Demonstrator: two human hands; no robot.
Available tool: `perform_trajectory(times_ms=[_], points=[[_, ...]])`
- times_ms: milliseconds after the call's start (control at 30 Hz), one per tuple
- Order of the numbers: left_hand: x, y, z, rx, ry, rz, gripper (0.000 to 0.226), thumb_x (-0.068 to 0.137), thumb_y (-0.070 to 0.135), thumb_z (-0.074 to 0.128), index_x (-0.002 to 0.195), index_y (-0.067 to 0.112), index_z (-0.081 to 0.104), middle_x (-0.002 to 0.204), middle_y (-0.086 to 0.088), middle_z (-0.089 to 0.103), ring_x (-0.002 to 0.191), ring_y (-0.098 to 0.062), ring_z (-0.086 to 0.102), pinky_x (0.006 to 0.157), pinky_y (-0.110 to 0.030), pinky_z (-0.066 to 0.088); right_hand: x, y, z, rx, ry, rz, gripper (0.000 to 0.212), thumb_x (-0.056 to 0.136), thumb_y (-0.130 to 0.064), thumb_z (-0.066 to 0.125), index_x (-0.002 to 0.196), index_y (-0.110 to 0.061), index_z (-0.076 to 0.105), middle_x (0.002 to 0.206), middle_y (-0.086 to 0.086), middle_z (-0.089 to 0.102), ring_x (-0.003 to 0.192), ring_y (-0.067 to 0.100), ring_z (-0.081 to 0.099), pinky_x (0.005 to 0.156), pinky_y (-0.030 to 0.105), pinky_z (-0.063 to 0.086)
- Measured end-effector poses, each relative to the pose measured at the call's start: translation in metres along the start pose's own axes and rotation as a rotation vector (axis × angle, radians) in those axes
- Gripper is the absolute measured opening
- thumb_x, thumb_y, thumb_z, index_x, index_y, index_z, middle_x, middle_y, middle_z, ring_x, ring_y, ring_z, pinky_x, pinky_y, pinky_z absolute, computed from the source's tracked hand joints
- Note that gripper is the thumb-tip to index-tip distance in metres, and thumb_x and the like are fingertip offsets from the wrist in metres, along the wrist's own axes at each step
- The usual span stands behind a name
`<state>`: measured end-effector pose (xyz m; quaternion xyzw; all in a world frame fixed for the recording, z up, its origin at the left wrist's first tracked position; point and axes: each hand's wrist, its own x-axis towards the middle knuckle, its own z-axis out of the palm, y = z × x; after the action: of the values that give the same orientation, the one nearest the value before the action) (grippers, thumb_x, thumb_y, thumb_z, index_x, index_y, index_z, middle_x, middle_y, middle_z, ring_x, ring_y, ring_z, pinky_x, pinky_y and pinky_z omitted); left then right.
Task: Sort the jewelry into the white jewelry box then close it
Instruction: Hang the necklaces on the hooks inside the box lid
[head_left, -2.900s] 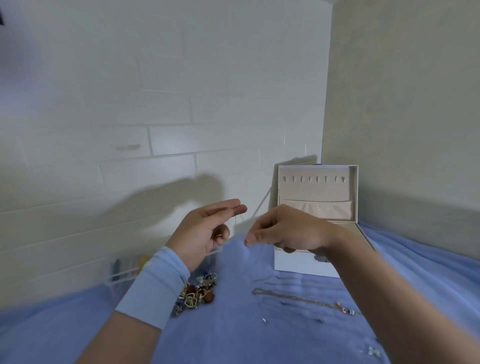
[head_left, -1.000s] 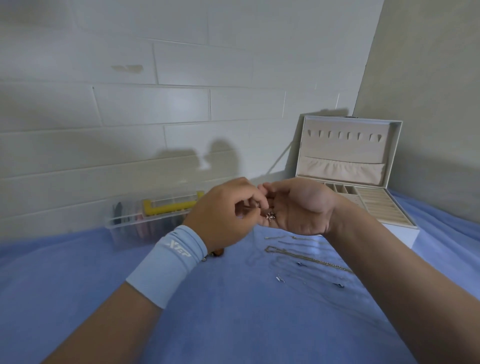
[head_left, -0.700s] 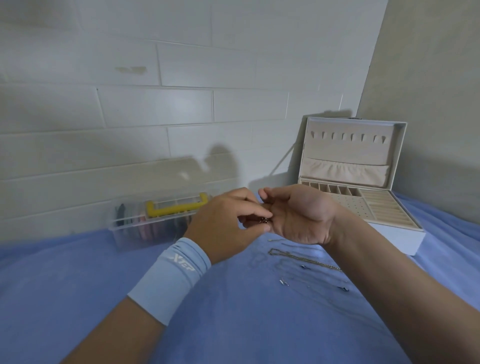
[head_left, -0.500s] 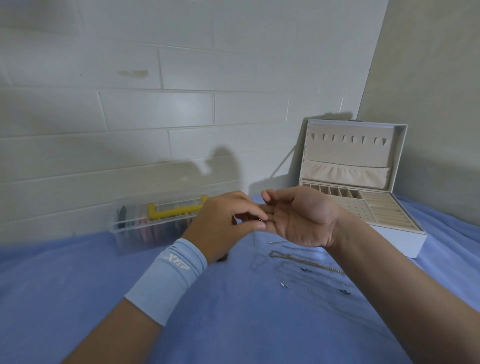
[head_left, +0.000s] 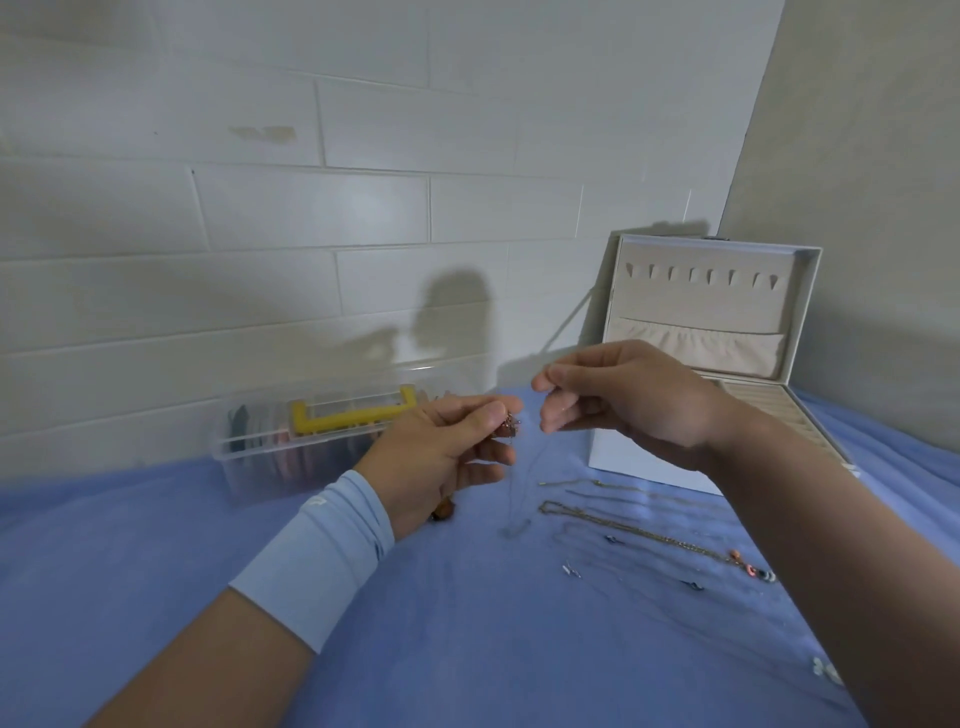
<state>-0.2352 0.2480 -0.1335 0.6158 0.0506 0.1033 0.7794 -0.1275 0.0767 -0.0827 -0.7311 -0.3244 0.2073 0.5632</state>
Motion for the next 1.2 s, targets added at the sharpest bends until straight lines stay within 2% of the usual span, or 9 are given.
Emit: perform_trajectory(times_ms=[133,200,333,600,900,967,1033,1133,1200], points=[[0.001,-0.003,-0.002,0.011,-0.020,-0.041,0.018,0.097,0.015,0.057,0.096,0.013,0.075,0.081,0.000,0.073,0.063,-0.011,0.067,0.056,-0.019,0.055,0.002,0.004,0.002,-0.089,-0.056,0.001,0.027,0.104,-0.018,0.053,0.096,-0.004,0.075,0.060,0.001,0.046,0.050,0.016,0.044,0.066,0.034,0.054],[0.001,-0.005,-0.003,0.020,-0.014,-0.050,0.018,0.097,0.015,0.058,0.096,0.013,0.075,0.082,-0.002,0.074,0.064,-0.012,0.069,0.057,-0.019,0.056,0.001,0.004,0.004,-0.193,-0.064,-0.010,0.028,0.103,-0.023,0.054,0.094,-0.008,0.076,0.060,-0.003,0.035,0.050,0.014,0.030,0.056,0.029,0.042],[0.002,-0.007,-0.005,0.033,-0.015,-0.058,0.015,0.095,0.013,0.060,0.099,0.009,0.074,0.085,-0.005,0.075,0.065,-0.013,0.070,0.058,-0.020,0.058,-0.002,-0.001,0.005,-0.381,-0.079,-0.038,0.025,0.101,-0.025,0.059,0.087,-0.021,0.079,0.060,-0.003,0.030,0.051,0.014,0.024,0.047,0.022,0.031],[0.004,-0.007,-0.009,0.054,-0.066,-0.029,0.014,0.095,0.006,0.059,0.098,0.007,0.073,0.087,-0.006,0.075,0.066,-0.013,0.068,0.059,-0.022,0.058,-0.008,-0.008,0.004,-0.484,-0.074,-0.140,0.015,0.094,-0.014,0.069,0.098,-0.003,0.078,0.043,-0.017,0.051,0.039,-0.001,0.046,0.043,0.008,0.035],[0.006,-0.009,-0.010,0.051,-0.044,-0.044,0.012,0.094,0.004,0.060,0.092,0.006,0.072,0.082,-0.006,0.073,0.059,-0.013,0.064,0.055,-0.023,0.056,-0.005,-0.006,0.004,-0.395,0.012,-0.189,0.012,0.088,-0.011,0.073,0.095,-0.001,0.078,0.044,-0.015,0.056,0.036,-0.001,0.047,0.041,0.006,0.034],[0.006,-0.009,-0.010,0.055,-0.038,-0.054,0.011,0.094,0.004,0.061,0.093,0.006,0.072,0.082,-0.007,0.074,0.059,-0.013,0.064,0.054,-0.023,0.056,-0.004,-0.005,0.005,-0.393,0.018,-0.204,0.011,0.087,-0.014,0.075,0.091,-0.004,0.079,0.050,-0.006,0.059,0.034,0.003,0.041,0.039,0.007,0.030],[0.006,-0.009,-0.011,0.066,-0.030,-0.059,0.011,0.094,0.005,0.062,0.094,0.005,0.072,0.084,-0.007,0.074,0.059,-0.013,0.064,0.054,-0.023,0.057,-0.004,-0.003,0.006,-0.426,0.015,-0.210,0.009,0.086,-0.017,0.078,0.090,-0.009,0.080,0.062,0.020,0.060,0.036,0.005,0.032,0.041,0.008,0.026],[0.006,-0.009,-0.011,0.082,-0.025,-0.061,0.010,0.093,0.005,0.063,0.094,0.006,0.073,0.085,-0.007,0.075,0.059,-0.013,0.064,0.055,-0.023,0.057,-0.003,-0.002,0.006,-0.405,-0.003,-0.216,0.008,0.088,-0.008,0.074,0.091,-0.002,0.078,0.051,-0.009,0.062,0.034,0.000,0.044,0.040,0.007,0.032],[0.005,-0.009,-0.011,0.094,-0.030,-0.066,0.010,0.093,0.006,0.063,0.095,0.006,0.073,0.086,-0.007,0.075,0.060,-0.012,0.064,0.055,-0.023,0.057,-0.004,-0.002,0.007,-0.405,-0.024,-0.223,0.009,0.089,-0.003,0.071,0.096,0.002,0.076,0.045,-0.018,0.058,0.035,-0.003,0.049,0.041,0.005,0.036]])
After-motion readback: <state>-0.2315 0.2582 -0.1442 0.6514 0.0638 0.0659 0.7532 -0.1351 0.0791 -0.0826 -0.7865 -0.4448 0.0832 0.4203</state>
